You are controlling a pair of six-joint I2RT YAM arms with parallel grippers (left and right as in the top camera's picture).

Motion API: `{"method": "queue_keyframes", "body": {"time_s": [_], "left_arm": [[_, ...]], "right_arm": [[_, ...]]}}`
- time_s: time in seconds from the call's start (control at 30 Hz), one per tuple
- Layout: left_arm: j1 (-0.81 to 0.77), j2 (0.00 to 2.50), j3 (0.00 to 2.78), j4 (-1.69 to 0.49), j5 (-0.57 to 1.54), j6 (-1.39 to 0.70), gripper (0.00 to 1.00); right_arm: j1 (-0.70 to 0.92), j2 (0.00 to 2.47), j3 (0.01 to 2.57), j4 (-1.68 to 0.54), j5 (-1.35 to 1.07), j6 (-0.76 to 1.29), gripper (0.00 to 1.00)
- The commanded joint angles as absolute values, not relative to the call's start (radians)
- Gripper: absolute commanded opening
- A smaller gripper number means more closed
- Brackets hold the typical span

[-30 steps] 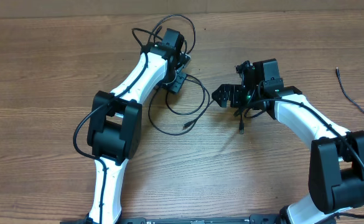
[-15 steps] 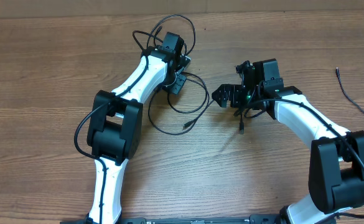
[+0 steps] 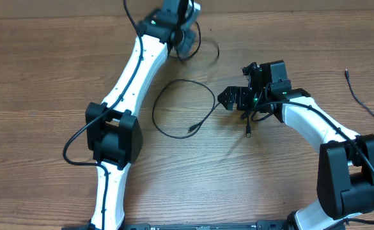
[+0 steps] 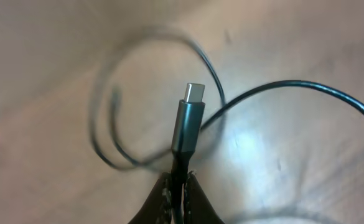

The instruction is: Untangle cables

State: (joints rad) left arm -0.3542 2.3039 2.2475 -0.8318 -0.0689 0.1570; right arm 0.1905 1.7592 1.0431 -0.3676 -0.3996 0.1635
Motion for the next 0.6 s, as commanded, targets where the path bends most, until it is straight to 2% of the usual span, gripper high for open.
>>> {"method": "queue_keyframes", "body": {"time_s": [0.0,0.4,0.57], "left_arm": [[-0.315,2.286,2.261,-0.766,-0.123,0.149,0.04],[-0.213,2.445,2.252,-0.562,-0.122,-0.195,0.04],[-0.218,2.562,2.252,-0.550,-0.115,-0.252,0.04]], "right_arm": [[0.192,1.758,1.045,-0.365,-0.394,0.159,1.00],[0.192,1.758,1.045,-0.365,-0.394,0.159,1.00],[0.192,1.758,1.045,-0.365,-0.394,0.159,1.00]]}}
